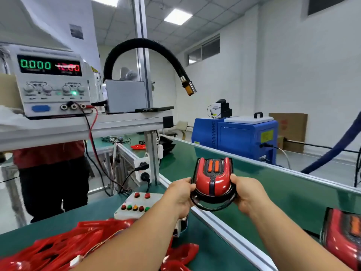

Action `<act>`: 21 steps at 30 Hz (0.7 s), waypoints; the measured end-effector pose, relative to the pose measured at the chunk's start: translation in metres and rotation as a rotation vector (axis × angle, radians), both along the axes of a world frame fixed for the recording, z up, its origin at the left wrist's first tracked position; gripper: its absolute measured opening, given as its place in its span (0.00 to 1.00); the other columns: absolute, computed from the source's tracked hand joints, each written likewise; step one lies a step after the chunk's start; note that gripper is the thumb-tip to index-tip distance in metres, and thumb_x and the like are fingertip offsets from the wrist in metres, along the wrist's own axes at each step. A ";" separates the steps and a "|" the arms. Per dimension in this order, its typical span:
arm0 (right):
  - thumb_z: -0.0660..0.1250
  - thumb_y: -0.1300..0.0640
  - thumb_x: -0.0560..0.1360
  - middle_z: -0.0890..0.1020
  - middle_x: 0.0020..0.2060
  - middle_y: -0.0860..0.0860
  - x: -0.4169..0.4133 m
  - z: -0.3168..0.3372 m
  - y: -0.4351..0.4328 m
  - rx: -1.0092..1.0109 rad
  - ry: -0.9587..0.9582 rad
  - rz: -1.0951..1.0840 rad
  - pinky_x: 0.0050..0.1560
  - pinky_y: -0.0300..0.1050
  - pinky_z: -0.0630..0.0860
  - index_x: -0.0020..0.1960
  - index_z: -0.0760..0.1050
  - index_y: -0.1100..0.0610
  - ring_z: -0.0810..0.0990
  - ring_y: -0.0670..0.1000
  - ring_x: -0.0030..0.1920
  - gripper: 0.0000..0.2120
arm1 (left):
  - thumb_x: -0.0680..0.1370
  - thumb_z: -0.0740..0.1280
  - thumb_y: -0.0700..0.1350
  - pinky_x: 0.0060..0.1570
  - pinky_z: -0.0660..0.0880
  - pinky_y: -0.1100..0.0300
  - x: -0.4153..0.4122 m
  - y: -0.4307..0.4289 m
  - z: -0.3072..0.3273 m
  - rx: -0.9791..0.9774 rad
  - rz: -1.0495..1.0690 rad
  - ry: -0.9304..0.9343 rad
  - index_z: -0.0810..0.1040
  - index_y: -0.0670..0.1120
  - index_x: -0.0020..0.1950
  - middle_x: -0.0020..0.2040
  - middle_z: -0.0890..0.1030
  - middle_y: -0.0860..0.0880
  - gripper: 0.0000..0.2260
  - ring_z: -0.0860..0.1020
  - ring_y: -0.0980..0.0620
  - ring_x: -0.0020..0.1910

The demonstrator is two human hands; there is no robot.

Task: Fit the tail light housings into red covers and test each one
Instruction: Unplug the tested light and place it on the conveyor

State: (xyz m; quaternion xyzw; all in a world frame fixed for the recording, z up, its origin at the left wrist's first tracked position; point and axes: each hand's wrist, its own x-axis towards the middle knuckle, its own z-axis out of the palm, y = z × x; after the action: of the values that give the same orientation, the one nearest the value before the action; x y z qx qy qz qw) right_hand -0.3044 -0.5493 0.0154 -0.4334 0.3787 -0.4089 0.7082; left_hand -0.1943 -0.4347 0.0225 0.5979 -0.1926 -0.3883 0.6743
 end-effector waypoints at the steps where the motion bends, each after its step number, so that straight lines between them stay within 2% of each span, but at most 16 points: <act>1: 0.62 0.65 0.79 0.83 0.39 0.58 0.005 0.000 -0.004 -0.008 -0.003 0.010 0.46 0.54 0.78 0.47 0.79 0.65 0.80 0.55 0.37 0.08 | 0.81 0.52 0.29 0.41 0.76 0.56 0.003 -0.006 0.000 -0.012 0.016 -0.019 0.69 0.40 0.72 0.54 0.80 0.41 0.21 0.76 0.51 0.41; 4: 0.57 0.68 0.80 0.82 0.46 0.58 0.019 0.001 -0.014 -0.026 -0.001 0.042 0.48 0.49 0.74 0.54 0.80 0.65 0.78 0.55 0.44 0.13 | 0.80 0.52 0.27 0.46 0.76 0.58 0.016 -0.022 0.007 -0.076 0.064 -0.074 0.65 0.41 0.75 0.58 0.79 0.42 0.24 0.77 0.52 0.41; 6: 0.56 0.69 0.79 0.81 0.45 0.58 0.028 0.002 -0.023 -0.011 -0.009 0.027 0.45 0.47 0.74 0.55 0.79 0.64 0.78 0.55 0.42 0.14 | 0.80 0.55 0.27 0.46 0.78 0.60 0.026 -0.030 0.013 -0.109 0.067 -0.128 0.68 0.42 0.74 0.57 0.80 0.45 0.24 0.79 0.52 0.45; 7: 0.56 0.70 0.79 0.81 0.42 0.58 0.033 0.002 -0.028 0.010 -0.026 0.022 0.43 0.47 0.74 0.53 0.79 0.64 0.78 0.55 0.40 0.13 | 0.80 0.57 0.27 0.52 0.78 0.57 0.030 -0.033 0.016 -0.122 0.057 -0.161 0.69 0.42 0.73 0.60 0.80 0.45 0.23 0.80 0.50 0.51; 9: 0.56 0.70 0.79 0.81 0.37 0.57 0.041 0.007 -0.035 0.074 -0.057 0.025 0.36 0.47 0.77 0.50 0.78 0.64 0.78 0.54 0.35 0.12 | 0.79 0.61 0.29 0.66 0.73 0.49 0.033 -0.035 0.023 -0.143 0.042 -0.215 0.68 0.41 0.74 0.68 0.75 0.41 0.23 0.77 0.45 0.63; 11: 0.54 0.70 0.79 0.81 0.40 0.60 0.049 0.013 -0.037 0.117 -0.056 0.070 0.31 0.47 0.79 0.52 0.77 0.65 0.79 0.57 0.37 0.13 | 0.78 0.66 0.31 0.70 0.69 0.48 0.034 -0.036 0.030 -0.138 0.086 -0.279 0.67 0.39 0.74 0.70 0.73 0.42 0.24 0.75 0.45 0.66; 13: 0.51 0.71 0.77 0.80 0.49 0.65 0.057 0.018 -0.040 0.144 -0.049 0.129 0.41 0.53 0.82 0.57 0.76 0.69 0.80 0.61 0.46 0.17 | 0.76 0.70 0.33 0.70 0.69 0.48 0.035 -0.037 0.035 -0.138 0.145 -0.322 0.67 0.38 0.73 0.69 0.74 0.42 0.26 0.75 0.46 0.65; 14: 0.50 0.71 0.77 0.81 0.49 0.66 0.061 0.020 -0.041 0.158 -0.044 0.156 0.46 0.56 0.81 0.57 0.76 0.71 0.82 0.61 0.47 0.17 | 0.76 0.71 0.34 0.69 0.70 0.49 0.034 -0.037 0.038 -0.139 0.172 -0.333 0.68 0.38 0.73 0.69 0.74 0.42 0.27 0.76 0.47 0.63; 15: 0.49 0.71 0.77 0.82 0.45 0.67 0.064 0.020 -0.041 0.167 -0.035 0.175 0.45 0.57 0.82 0.54 0.76 0.72 0.83 0.61 0.43 0.17 | 0.76 0.71 0.34 0.69 0.70 0.51 0.035 -0.037 0.039 -0.135 0.194 -0.349 0.68 0.38 0.73 0.69 0.75 0.43 0.26 0.76 0.49 0.61; 17: 0.49 0.71 0.76 0.82 0.38 0.65 0.070 0.020 -0.042 0.167 0.002 0.178 0.33 0.54 0.82 0.50 0.77 0.71 0.83 0.60 0.33 0.17 | 0.76 0.71 0.35 0.66 0.71 0.55 0.038 -0.037 0.040 -0.115 0.217 -0.382 0.69 0.38 0.72 0.67 0.76 0.44 0.25 0.75 0.52 0.57; 18: 0.50 0.71 0.76 0.82 0.40 0.64 0.073 0.021 -0.042 0.153 0.017 0.169 0.33 0.53 0.82 0.50 0.77 0.70 0.82 0.59 0.33 0.16 | 0.76 0.70 0.35 0.66 0.71 0.57 0.041 -0.037 0.041 -0.104 0.221 -0.386 0.69 0.38 0.72 0.67 0.76 0.44 0.25 0.76 0.52 0.56; 19: 0.51 0.71 0.76 0.82 0.43 0.63 0.074 0.023 -0.042 0.129 0.021 0.158 0.38 0.53 0.82 0.52 0.77 0.68 0.81 0.59 0.34 0.16 | 0.77 0.70 0.35 0.67 0.70 0.56 0.044 -0.038 0.041 -0.097 0.219 -0.372 0.69 0.39 0.73 0.68 0.75 0.44 0.24 0.76 0.51 0.58; 21: 0.56 0.70 0.75 0.81 0.44 0.61 0.074 0.029 -0.044 0.055 0.012 0.125 0.45 0.53 0.80 0.50 0.79 0.65 0.79 0.56 0.34 0.13 | 0.79 0.65 0.33 0.70 0.67 0.50 0.050 -0.039 0.042 -0.087 0.209 -0.275 0.67 0.40 0.74 0.70 0.73 0.41 0.23 0.74 0.46 0.65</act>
State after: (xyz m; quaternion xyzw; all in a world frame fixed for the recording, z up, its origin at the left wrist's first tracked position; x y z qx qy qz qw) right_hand -0.2300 -0.5931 0.0441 -0.4391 0.3660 -0.3509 0.7417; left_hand -0.1445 -0.4741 0.0647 0.6323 -0.2366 -0.2218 0.7036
